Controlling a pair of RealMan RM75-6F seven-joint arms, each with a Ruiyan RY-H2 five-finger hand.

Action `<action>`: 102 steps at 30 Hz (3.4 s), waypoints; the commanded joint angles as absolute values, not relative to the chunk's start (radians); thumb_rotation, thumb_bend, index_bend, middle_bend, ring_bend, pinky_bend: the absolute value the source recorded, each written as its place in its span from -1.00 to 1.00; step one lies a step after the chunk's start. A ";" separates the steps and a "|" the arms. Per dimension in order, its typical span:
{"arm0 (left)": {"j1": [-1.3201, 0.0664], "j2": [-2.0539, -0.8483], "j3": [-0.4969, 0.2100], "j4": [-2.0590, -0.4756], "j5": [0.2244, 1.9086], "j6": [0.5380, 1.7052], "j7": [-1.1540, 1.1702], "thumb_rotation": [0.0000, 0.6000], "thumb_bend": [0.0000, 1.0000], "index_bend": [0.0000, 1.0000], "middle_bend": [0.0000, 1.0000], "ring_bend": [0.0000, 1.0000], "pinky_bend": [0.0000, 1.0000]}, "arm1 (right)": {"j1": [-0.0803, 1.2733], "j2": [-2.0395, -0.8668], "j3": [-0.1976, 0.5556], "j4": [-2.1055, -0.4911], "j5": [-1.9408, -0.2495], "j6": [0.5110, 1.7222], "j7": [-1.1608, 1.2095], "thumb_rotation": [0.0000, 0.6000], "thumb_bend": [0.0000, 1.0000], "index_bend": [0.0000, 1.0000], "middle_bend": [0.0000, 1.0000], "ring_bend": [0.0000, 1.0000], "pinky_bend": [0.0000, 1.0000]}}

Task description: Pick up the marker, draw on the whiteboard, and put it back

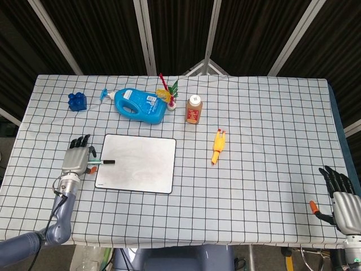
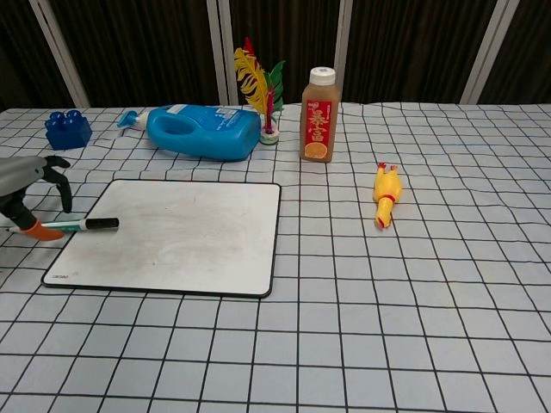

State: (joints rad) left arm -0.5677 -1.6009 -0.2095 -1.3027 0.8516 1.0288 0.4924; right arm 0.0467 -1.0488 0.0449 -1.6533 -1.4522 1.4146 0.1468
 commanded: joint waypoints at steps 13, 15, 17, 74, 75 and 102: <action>-0.594 -1.640 -0.213 -1.259 0.822 1.015 0.512 1.00 -0.13 -0.03 -1.00 -1.00 -1.00 | 0.048 -1.048 0.047 -1.656 -1.450 1.414 0.149 1.00 -0.29 -1.00 -1.00 -1.00 -1.00; -0.596 -1.642 -0.214 -1.257 0.816 1.012 0.514 1.00 -0.11 -0.02 -1.00 -1.00 -1.00 | 0.047 -1.048 0.047 -1.656 -1.451 1.415 0.147 1.00 -0.29 -1.00 -1.00 -1.00 -1.00; -0.597 -1.643 -0.214 -1.256 0.810 1.010 0.514 1.00 -0.07 0.01 -1.00 -1.00 -1.00 | 0.048 -1.048 0.047 -1.656 -1.450 1.414 0.147 1.00 -0.29 -1.00 -1.00 -1.00 -1.00; -0.680 -1.764 -0.310 -1.247 1.274 0.866 -0.472 1.00 0.10 0.32 -0.90 -1.00 -1.00 | 0.057 -1.045 0.057 -1.663 -1.419 1.385 0.163 1.00 -0.29 -1.00 -1.00 -1.00 -1.00; -0.680 -1.766 -0.306 -1.244 1.280 0.868 -0.478 1.00 0.10 0.32 -0.89 -1.00 -1.00 | 0.057 -1.045 0.057 -1.663 -1.418 1.385 0.163 1.00 -0.29 -1.00 -1.00 -1.00 -1.00; -0.699 -1.801 -0.275 -1.153 1.306 0.884 -0.537 1.00 0.10 0.34 -0.88 -1.00 -1.00 | 0.057 -1.046 0.056 -1.663 -1.417 1.384 0.165 1.00 -0.29 -1.00 -1.00 -1.00 -1.00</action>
